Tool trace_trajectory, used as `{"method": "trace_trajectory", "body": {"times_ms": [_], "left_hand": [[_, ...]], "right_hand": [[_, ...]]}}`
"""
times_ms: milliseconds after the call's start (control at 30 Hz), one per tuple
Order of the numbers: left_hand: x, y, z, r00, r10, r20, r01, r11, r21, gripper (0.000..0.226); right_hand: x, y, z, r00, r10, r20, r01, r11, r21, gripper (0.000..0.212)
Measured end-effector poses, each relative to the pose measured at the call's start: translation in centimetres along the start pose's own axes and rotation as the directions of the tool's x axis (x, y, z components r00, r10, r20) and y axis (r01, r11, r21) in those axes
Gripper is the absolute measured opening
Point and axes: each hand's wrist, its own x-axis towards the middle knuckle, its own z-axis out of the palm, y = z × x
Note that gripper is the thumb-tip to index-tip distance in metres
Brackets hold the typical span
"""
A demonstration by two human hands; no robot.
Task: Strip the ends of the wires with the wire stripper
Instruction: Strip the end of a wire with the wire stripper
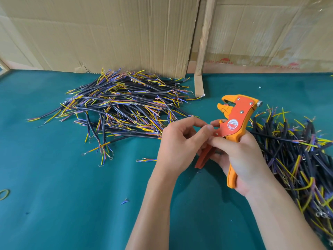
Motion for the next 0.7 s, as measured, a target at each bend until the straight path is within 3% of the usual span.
{"method": "trace_trajectory", "body": {"times_ms": [233, 533, 700], "left_hand": [[0.03, -0.31, 0.3, 0.999, -0.038, -0.011, 0.038, 0.999, -0.028, 0.007], [0.05, -0.39, 0.08, 0.999, 0.03, 0.011, -0.031, 0.997, 0.071, 0.026], [0.01, -0.05, -0.12, 0.995, 0.027, 0.095, -0.029, 0.999, 0.026, 0.031]], "right_hand": [[-0.04, -0.03, 0.1, 1.0, 0.014, -0.006, -0.013, 0.998, 0.056, 0.029], [0.18, 0.16, 0.01, 0.999, 0.039, -0.015, -0.037, 0.994, 0.107, 0.028], [0.15, 0.01, 0.23, 0.998, 0.047, -0.035, -0.042, 0.99, 0.136, 0.028]]}}
